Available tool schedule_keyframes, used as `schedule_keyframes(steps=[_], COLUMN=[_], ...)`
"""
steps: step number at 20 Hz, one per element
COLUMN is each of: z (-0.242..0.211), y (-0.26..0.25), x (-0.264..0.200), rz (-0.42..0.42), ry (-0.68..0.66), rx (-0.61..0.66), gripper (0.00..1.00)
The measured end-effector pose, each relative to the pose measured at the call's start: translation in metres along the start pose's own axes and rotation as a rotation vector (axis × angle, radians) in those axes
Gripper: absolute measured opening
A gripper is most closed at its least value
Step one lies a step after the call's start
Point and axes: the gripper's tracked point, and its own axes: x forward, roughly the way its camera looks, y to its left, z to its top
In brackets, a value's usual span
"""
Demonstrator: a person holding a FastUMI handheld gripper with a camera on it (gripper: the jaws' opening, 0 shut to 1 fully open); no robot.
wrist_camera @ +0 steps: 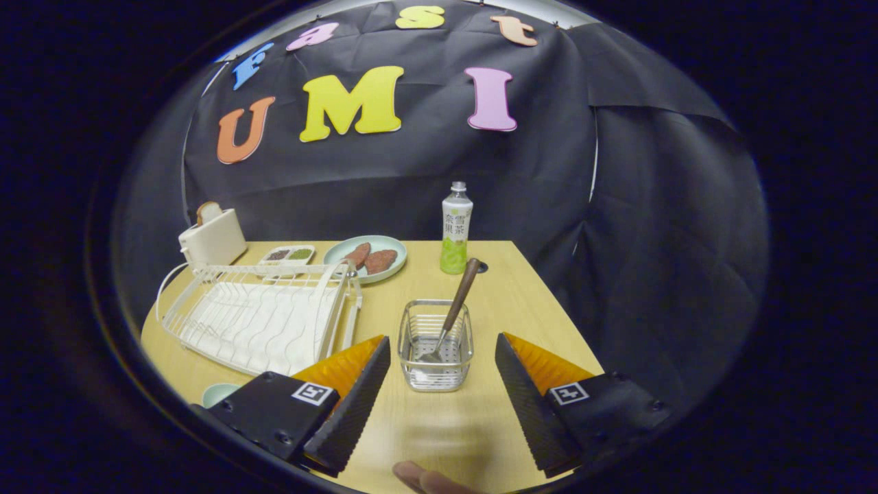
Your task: Take the plate from the dish rack, then take the spoon from the basket and place it into the plate.
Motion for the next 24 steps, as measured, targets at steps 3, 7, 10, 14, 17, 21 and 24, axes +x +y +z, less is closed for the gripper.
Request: schedule_keyframes(steps=[3,7,10,14,17,21,24], z=[0.024,0.046,0.05,0.047,0.04,0.029,0.032], y=[-0.005,-0.009,-0.013,-0.022,-0.018,-0.021,-0.017], x=[0.031,0.065,0.084,0.107,0.116,0.12,0.113], rz=[0.004,-0.03,-0.023,-0.029,-0.004,-0.024,-0.028], ry=[-0.054,-0.068,-0.04,0.005,0.031,0.066,0.056], rx=[0.035,-0.024,0.035,0.124,0.134,0.141,0.157], gripper=[0.99,0.99,0.98,0.89,0.78,0.48,0.26])
